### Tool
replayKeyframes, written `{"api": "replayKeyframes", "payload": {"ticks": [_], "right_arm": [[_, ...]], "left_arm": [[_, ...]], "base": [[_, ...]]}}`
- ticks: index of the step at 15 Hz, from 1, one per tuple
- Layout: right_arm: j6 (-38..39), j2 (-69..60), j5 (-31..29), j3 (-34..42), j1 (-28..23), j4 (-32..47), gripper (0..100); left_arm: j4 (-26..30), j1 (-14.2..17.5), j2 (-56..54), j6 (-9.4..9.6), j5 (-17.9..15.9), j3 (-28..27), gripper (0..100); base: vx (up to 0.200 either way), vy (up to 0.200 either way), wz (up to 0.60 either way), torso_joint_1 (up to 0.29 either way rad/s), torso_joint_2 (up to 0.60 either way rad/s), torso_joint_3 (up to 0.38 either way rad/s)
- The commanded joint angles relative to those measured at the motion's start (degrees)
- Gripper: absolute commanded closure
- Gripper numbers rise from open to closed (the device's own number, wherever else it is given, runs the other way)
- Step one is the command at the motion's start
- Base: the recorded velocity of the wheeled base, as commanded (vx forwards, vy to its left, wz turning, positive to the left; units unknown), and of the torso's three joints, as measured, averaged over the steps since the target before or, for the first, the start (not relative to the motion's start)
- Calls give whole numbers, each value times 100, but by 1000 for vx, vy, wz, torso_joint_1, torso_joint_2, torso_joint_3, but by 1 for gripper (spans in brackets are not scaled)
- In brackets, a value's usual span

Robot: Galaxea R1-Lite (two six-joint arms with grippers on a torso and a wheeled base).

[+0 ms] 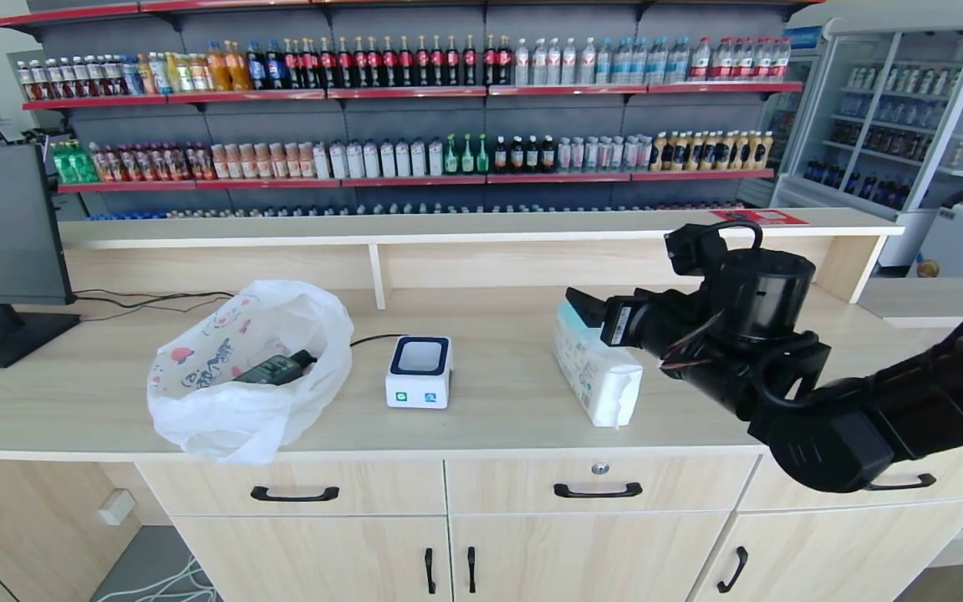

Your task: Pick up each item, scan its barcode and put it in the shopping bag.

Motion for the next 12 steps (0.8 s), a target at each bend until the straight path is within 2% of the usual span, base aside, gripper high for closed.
{"api": "replayKeyframes", "payload": {"ticks": [1, 5, 8, 12], "right_arm": [[2, -291, 38, -531, -75, 705, 0], [2, -89, 390, -1103, -303, 1918, 0], [-42, 131, 768, -1410, -532, 2313, 0], [-60, 360, 768, -1885, -637, 3245, 0]], "left_arm": [[-4, 1, 0, -6, 1, 2, 0], [5, 1, 0, 3, 1, 2, 0], [13, 1, 0, -6, 1, 2, 0], [-4, 1, 0, -6, 1, 2, 0]], "base": [[0, 0, 0, 0, 0, 0], [0, 0, 0, 0, 0, 0], [0, 0, 0, 0, 0, 0], [0, 0, 0, 0, 0, 0]]}}
